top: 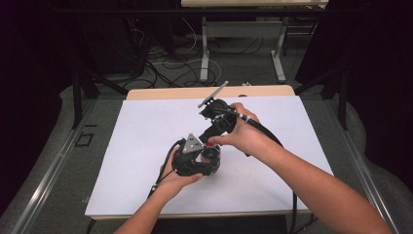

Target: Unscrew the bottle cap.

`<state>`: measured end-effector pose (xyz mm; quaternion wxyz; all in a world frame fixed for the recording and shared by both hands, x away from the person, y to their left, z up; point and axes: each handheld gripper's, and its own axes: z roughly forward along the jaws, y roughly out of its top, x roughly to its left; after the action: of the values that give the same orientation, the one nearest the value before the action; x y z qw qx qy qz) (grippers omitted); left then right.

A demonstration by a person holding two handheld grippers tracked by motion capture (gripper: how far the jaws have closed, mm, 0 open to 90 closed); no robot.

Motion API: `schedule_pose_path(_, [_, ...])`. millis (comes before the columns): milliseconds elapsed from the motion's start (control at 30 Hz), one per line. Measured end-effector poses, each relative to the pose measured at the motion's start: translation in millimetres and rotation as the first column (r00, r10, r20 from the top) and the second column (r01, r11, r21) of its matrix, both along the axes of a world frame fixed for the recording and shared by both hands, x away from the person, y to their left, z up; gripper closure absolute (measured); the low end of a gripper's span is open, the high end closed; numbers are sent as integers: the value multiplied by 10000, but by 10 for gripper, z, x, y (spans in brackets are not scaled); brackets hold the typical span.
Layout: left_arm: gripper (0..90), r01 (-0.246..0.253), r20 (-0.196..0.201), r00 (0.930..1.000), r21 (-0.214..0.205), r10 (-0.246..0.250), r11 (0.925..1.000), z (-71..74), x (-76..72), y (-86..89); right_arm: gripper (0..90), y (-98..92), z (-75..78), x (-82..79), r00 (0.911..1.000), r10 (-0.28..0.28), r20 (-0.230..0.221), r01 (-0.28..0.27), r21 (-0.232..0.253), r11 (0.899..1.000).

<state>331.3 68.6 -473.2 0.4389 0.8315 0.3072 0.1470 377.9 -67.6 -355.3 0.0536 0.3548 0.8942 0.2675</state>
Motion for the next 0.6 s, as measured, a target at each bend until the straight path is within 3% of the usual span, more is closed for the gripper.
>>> schedule_pose_path(67, [301, -7, 10, 10000, 24, 7, 10000, 1, 3, 5, 604, -2, -1, 0, 9996, 98, -257, -98, -9, 10000])
schedule_pose_path(133, [301, -9, -22, 10000, -4, 9, 10000, 2, 5, 9, 608, -2, 0, 6, 9993, 337, -155, -337, 3, 9994])
schedule_pose_path(233, [301, -5, -65, 10000, -4, 5, 10000, 4, 10, 18, 610, -3, -5, 35, 9933, 1148, 106, -1149, 43, 9934])
schedule_pose_path(300, [301, 17, -144, 9999, -18, -17, 10000, 4, 5, 21, 611, -17, -4, 72, 9811, 1930, 154, -1930, -28, 9812])
schedule_pose_path(367, [301, -13, -130, 9999, 57, 14, 10000, 4, 3, 20, 612, -30, -5, 111, 9611, 2763, 68, -2763, 60, 9610])
schedule_pose_path(433, [301, 25, -170, 9999, -23, -25, 10000, -2, -3, 10, 612, -48, -10, 158, 9321, 3621, 93, -3622, 55, 9321])
schedule_pose_path(467, [301, 123, -204, 9997, 75, -122, 9999, 3, -3, 13, 612, -54, -12, 176, 9112, 4118, 147, -4118, -22, 9113])
schedule_pose_path(567, [301, 192, 13, 9998, 85, -192, 9998, -5, -10, -13, 613, -75, -11, 214, 8246, 5642, 410, -5636, -277, 8256])
schedule_pose_path(600, [301, 205, 16, 9998, 72, -205, 9998, -6, -13, -17, 613, -78, -11, 220, 7872, 6144, 528, -6133, -378, 7890])
